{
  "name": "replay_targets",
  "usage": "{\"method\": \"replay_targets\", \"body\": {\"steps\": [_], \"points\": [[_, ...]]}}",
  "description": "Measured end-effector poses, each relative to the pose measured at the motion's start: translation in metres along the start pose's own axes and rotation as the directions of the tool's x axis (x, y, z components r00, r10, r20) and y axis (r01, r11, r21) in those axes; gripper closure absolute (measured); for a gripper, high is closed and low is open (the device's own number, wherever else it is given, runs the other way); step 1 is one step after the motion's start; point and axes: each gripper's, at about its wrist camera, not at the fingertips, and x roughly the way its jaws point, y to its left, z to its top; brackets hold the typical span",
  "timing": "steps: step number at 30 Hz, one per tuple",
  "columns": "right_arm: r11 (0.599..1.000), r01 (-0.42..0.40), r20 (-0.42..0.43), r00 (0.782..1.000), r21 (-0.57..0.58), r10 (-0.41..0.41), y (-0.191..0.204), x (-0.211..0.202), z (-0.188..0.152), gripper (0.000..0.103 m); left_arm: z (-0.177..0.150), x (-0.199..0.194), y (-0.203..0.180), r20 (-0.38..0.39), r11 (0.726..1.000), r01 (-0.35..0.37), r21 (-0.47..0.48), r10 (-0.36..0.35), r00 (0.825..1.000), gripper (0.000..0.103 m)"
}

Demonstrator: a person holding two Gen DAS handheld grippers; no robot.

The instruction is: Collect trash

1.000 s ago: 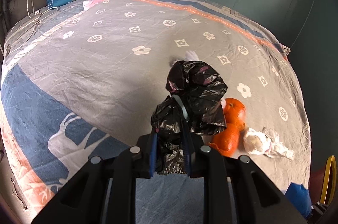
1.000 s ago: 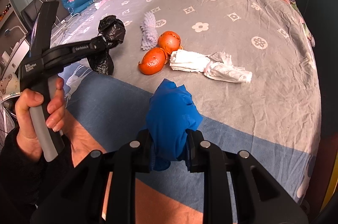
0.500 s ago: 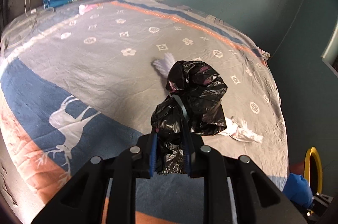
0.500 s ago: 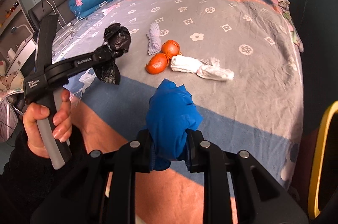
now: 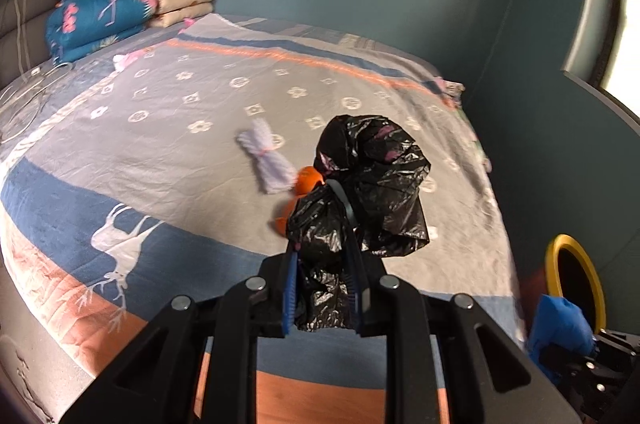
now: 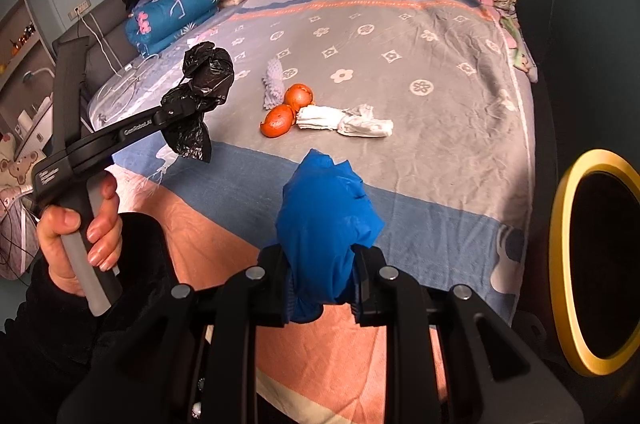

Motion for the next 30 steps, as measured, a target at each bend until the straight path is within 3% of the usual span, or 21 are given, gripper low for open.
{"method": "replay_targets", "body": {"steps": [14,30], "points": [[0.995,0.047,0.088,0.995,0.086,-0.054,-0.039,-0.042,-0.004,0.083,0.003,-0.024,-0.071,0.009,0.992,0.066,0.108,-0.067,0.998,0.084],[0.980,0.099,0.199,0.971,0.174,-0.134,-0.092,-0.092,-0.002,0.083,0.005,-0.045,-0.152,0.026,0.957,0.172,0.234,-0.183,0.983,0.084]]}}
